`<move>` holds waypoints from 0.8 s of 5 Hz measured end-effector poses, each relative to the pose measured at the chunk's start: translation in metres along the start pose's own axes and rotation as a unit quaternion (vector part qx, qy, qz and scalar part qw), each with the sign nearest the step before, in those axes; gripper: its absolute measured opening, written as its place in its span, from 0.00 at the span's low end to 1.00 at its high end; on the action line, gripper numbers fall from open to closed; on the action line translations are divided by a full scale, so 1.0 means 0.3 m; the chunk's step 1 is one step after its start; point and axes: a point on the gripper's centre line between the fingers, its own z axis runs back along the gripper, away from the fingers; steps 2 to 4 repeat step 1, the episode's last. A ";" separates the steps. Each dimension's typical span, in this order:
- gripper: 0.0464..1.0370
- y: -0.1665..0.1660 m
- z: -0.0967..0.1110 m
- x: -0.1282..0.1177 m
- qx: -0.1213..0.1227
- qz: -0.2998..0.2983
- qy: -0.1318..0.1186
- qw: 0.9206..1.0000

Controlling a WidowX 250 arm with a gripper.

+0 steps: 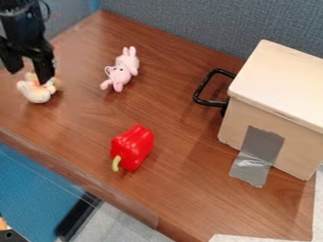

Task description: Moved the white stuffed toy to the left side of the pink bunny

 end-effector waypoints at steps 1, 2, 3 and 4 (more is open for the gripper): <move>0.96 -0.003 0.037 -0.006 -0.014 -0.002 -0.002 1.000; 0.96 -0.003 0.037 -0.006 -0.014 -0.002 -0.002 1.000; 0.96 -0.003 0.037 -0.006 -0.014 -0.002 -0.002 1.000; 0.96 -0.003 0.037 -0.006 -0.014 -0.002 -0.002 1.000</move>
